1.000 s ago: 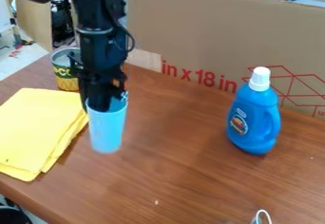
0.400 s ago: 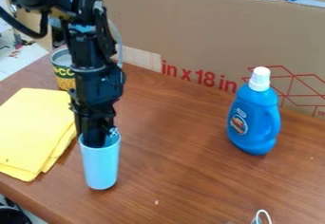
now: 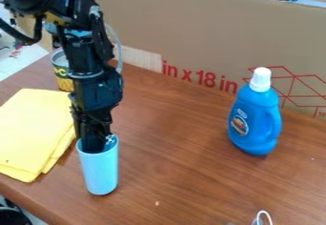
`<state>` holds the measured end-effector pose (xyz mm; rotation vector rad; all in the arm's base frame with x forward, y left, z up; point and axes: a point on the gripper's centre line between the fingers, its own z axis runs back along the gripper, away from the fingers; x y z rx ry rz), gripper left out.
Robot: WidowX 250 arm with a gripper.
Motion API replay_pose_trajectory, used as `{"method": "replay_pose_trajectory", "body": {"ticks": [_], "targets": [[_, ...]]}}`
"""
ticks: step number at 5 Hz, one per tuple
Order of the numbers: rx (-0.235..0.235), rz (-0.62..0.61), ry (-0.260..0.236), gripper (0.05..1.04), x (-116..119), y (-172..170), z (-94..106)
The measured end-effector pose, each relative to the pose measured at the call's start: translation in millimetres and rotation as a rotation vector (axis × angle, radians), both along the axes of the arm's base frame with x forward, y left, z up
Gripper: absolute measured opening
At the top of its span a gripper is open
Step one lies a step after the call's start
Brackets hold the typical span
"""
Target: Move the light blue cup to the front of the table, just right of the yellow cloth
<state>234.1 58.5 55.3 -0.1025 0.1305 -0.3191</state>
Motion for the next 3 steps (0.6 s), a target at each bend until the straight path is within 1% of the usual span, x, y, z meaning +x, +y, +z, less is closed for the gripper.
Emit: {"method": "replay_pose_trajectory", "body": {"ticks": [1,2,3], "targets": [[-0.017,-0.04,0.017,0.305,-4,-2,-2.0],[-0.044,-0.064,-0.022,0.598,-4,-6,10.8],[-0.045,-0.046,-0.086,0.902,0,-2,29.3]]}}
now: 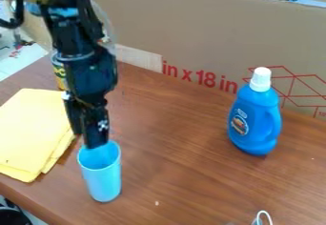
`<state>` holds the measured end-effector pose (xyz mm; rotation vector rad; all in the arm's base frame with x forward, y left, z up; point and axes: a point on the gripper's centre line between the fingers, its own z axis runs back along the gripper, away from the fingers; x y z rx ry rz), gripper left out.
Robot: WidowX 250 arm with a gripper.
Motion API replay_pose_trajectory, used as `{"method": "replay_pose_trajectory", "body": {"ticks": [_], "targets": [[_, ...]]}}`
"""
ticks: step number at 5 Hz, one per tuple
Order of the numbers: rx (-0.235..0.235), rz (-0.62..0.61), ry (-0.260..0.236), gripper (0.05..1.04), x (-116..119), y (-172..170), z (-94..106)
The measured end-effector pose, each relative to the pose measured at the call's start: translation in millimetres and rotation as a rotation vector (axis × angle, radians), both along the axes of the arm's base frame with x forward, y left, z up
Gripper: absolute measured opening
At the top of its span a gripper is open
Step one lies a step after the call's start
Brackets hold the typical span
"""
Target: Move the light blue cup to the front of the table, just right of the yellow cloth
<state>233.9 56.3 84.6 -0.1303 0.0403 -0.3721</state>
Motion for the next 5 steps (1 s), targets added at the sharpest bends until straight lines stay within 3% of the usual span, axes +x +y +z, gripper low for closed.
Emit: {"method": "replay_pose_trajectory", "body": {"ticks": [1,2,3,4,5], "targets": [[0.0,-0.008,-0.009,1.022,0,0,4.1],[0.012,0.037,-0.051,1.009,6,10,29.4],[0.046,0.089,-0.096,1.009,13,34,59.7],[0.134,0.201,-0.105,1.009,20,57,74.2],[0.117,0.277,-0.022,1.009,46,78,56.6]]}}
